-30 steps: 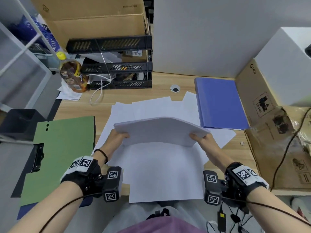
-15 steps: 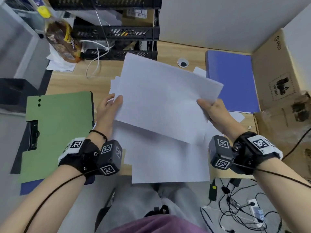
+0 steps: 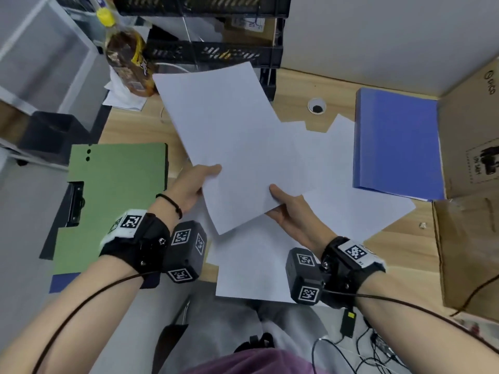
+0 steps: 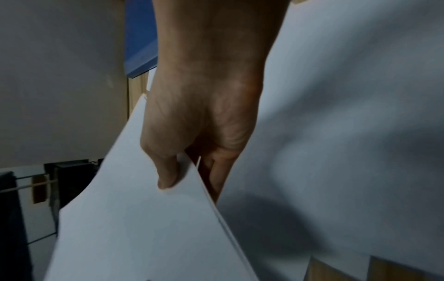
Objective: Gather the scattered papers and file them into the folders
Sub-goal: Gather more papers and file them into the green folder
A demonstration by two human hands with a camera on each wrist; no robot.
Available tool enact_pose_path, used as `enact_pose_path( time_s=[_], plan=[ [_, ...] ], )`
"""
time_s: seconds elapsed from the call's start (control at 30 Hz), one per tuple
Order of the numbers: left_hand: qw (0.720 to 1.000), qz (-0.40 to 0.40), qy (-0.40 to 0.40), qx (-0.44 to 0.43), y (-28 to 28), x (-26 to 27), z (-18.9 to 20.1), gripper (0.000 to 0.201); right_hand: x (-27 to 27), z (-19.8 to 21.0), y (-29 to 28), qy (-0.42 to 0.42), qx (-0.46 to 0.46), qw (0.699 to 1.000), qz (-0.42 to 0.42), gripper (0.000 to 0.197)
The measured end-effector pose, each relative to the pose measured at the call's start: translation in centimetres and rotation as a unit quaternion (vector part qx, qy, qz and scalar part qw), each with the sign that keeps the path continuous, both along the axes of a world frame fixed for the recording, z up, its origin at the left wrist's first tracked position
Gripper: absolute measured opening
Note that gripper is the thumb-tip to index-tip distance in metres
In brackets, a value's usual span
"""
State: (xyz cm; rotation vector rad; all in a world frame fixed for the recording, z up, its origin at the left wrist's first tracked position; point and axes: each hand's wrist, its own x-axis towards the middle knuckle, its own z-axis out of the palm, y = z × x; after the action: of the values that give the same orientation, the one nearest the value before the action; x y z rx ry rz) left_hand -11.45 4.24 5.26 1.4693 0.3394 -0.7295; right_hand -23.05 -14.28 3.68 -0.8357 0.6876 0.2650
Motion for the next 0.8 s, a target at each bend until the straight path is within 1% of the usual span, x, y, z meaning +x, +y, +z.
enact_pose_path(
  time_s=[0.07, 0.13, 0.17, 0.27, 0.33, 0.37, 0.4, 0.43, 0.47, 0.53, 0.57, 0.63, 0.67, 0.73, 0.8],
  plan=[
    [1.0, -0.007, -0.02, 0.016, 0.5, -0.3, 0.4, 0.025, -0.7, -0.4, -0.4, 0.004, 0.01, 1.0, 0.027, 0.025],
    [0.998, -0.032, -0.041, 0.017, 1.1, -0.5, 0.4, 0.031, -1.5, -0.7, -1.3, 0.016, 0.039, 0.998, 0.043, 0.027],
    [0.998, -0.049, -0.04, 0.012, 1.3, -0.7, 0.4, 0.035, -2.0, -0.8, -1.9, 0.025, 0.069, 0.997, 0.04, 0.03],
    [0.997, -0.08, 0.002, -0.018, 2.0, -1.3, 0.5, 0.048, -3.5, -0.4, -4.6, 0.03, 0.162, 0.986, 0.018, 0.043],
    [0.993, -0.108, 0.023, -0.037, 2.1, -1.9, 0.6, 0.058, -3.8, 0.2, -6.3, 0.013, 0.174, 0.983, 0.055, 0.051],
    [0.99, -0.131, 0.031, -0.041, 1.9, -2.2, 0.6, 0.059, -3.7, 0.5, -6.9, -0.001, 0.177, 0.981, 0.082, 0.056],
    [0.987, -0.154, 0.039, -0.04, 1.7, -2.5, 0.6, 0.059, -3.3, 0.8, -7.2, -0.017, 0.171, 0.979, 0.112, 0.057],
    [0.982, -0.178, 0.042, -0.036, 1.5, -2.8, 0.5, 0.054, -2.8, 1.3, -7.3, -0.024, 0.156, 0.978, 0.14, 0.055],
    [0.978, -0.2, 0.043, -0.03, 1.3, -3.1, 0.5, 0.047, -2.2, 1.6, -7.2, -0.018, 0.132, 0.976, 0.17, 0.048],
    [0.975, -0.218, 0.047, -0.025, 1.3, -3.5, 0.0, 0.046, -0.9, 2.1, -6.7, 0.008, 0.058, 0.974, 0.218, 0.037],
    [0.977, -0.206, 0.052, -0.023, 1.5, -3.6, -0.2, 0.047, -0.4, 2.1, -6.3, 0.019, 0.027, 0.972, 0.232, 0.034],
    [0.982, -0.181, 0.049, -0.009, 2.5, -4.1, -0.6, 0.036, 0.6, 1.4, -5.4, 0.027, -0.015, 0.965, 0.259, 0.026],
    [0.983, -0.181, 0.039, 0.011, 3.0, -4.2, -0.9, 0.031, 0.9, 1.0, -4.8, 0.024, -0.038, 0.96, 0.278, 0.024],
    [0.982, -0.177, 0.017, 0.068, 4.2, -4.5, -1.4, 0.024, 1.2, 0.2, -3.3, 0.013, -0.081, 0.943, 0.322, 0.026],
    [0.984, -0.137, -0.013, 0.111, 5.7, -4.4, -1.9, 0.021, 1.5, -0.6, -1.0, 0.004, -0.128, 0.934, 0.332, 0.03]
  ],
)
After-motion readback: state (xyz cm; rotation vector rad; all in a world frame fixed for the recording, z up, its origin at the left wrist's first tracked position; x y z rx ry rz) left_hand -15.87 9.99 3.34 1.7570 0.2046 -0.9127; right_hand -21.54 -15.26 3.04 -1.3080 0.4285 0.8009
